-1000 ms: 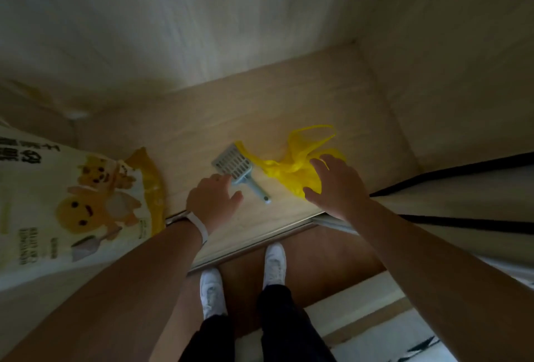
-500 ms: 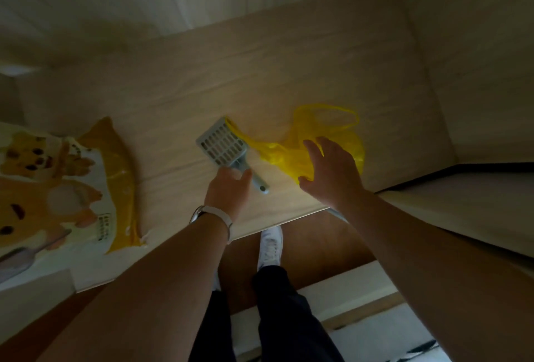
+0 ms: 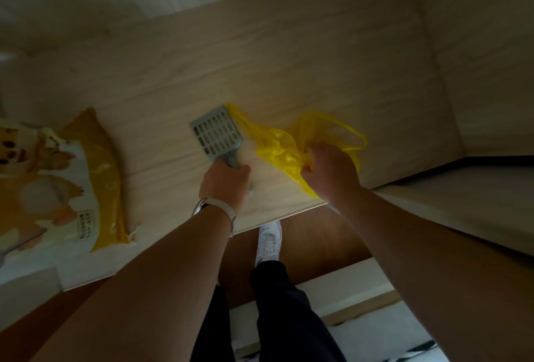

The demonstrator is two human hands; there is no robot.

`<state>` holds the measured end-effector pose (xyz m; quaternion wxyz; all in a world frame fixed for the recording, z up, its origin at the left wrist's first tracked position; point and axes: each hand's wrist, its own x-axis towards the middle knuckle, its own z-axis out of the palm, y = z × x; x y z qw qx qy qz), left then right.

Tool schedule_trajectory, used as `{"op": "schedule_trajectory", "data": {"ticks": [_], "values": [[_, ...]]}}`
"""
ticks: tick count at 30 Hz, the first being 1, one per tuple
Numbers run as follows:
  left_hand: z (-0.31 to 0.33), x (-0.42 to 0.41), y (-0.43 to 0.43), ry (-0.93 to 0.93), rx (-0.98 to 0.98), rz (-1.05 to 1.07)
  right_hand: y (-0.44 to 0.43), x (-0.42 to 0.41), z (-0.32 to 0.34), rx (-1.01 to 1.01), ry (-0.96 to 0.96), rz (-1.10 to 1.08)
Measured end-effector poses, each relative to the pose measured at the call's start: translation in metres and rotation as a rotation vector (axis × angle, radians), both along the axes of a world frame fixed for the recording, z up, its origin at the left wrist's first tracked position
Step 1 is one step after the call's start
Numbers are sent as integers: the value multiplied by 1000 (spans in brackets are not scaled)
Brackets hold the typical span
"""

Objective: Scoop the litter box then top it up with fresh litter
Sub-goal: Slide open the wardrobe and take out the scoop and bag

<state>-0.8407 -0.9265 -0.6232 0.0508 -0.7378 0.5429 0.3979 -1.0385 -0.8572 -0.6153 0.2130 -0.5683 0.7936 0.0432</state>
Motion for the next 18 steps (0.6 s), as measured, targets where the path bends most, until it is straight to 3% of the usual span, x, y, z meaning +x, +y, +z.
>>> {"op": "schedule_trajectory", "data": {"ticks": [8, 18], "values": [[-4, 13, 9, -42, -123, -26, 7, 7, 1, -39, -63, -47], [1, 22, -2, -102, -130, -147, 5, 9, 3, -19, -100, -65]]}}
